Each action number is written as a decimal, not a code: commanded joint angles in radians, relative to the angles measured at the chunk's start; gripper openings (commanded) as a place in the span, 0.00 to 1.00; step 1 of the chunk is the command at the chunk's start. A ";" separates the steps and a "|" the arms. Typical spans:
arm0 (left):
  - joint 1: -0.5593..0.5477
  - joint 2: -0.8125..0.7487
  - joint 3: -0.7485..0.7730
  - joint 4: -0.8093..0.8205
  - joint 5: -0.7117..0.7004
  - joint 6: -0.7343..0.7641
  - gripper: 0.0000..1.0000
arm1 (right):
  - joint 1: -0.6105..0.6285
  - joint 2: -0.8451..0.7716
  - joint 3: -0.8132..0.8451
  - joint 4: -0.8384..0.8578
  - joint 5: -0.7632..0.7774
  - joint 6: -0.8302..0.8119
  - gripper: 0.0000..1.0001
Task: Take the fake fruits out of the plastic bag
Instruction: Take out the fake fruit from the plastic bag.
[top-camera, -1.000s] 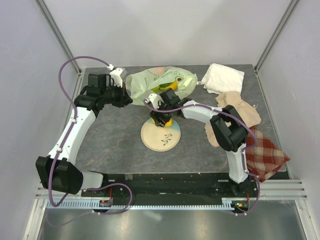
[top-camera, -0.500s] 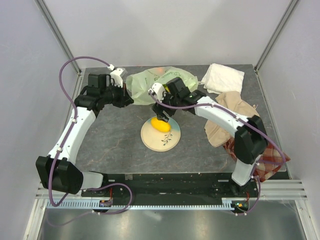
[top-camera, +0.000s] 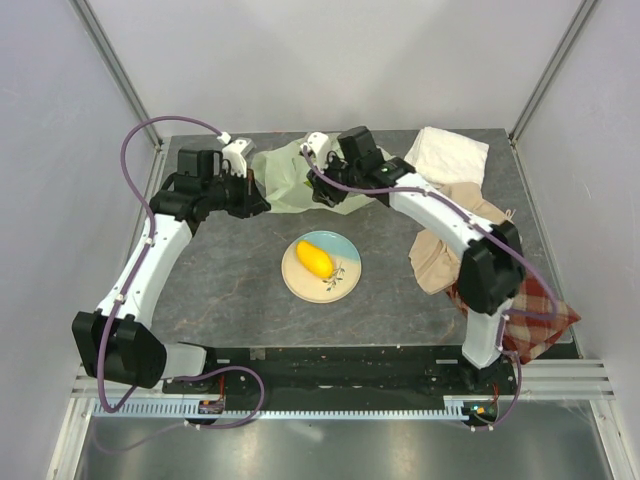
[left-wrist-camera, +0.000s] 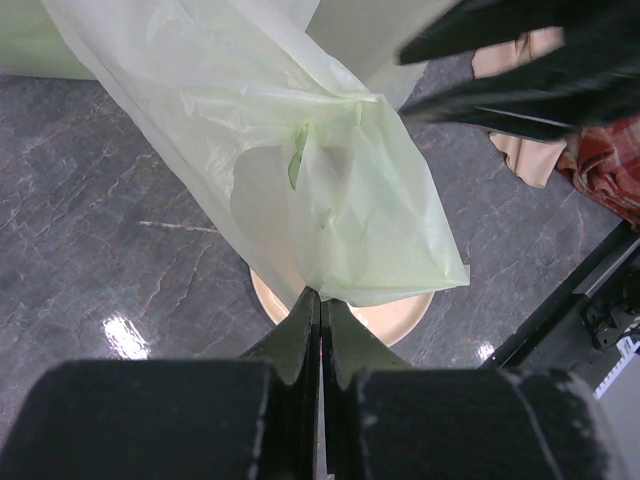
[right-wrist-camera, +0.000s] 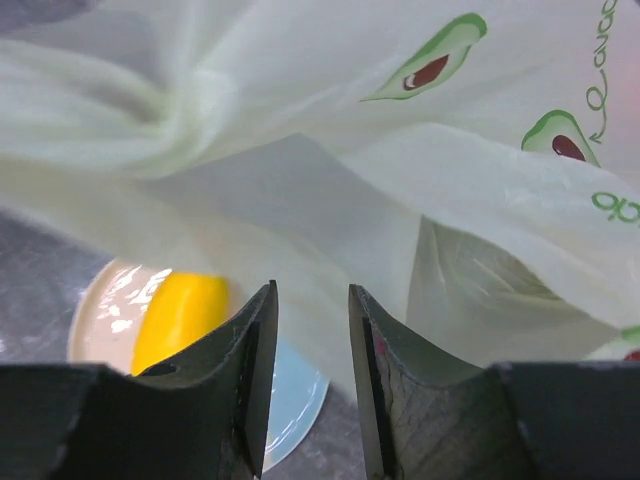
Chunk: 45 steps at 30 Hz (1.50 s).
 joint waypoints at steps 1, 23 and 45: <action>0.001 0.002 0.044 -0.049 0.051 0.072 0.02 | -0.020 0.182 0.083 0.124 0.038 -0.015 0.40; 0.001 0.148 0.125 -0.164 0.061 0.174 0.03 | -0.146 0.590 0.376 0.431 0.024 0.318 0.83; 0.001 0.169 0.130 -0.191 -0.001 0.205 0.02 | -0.157 0.733 0.445 0.642 -0.118 0.550 0.75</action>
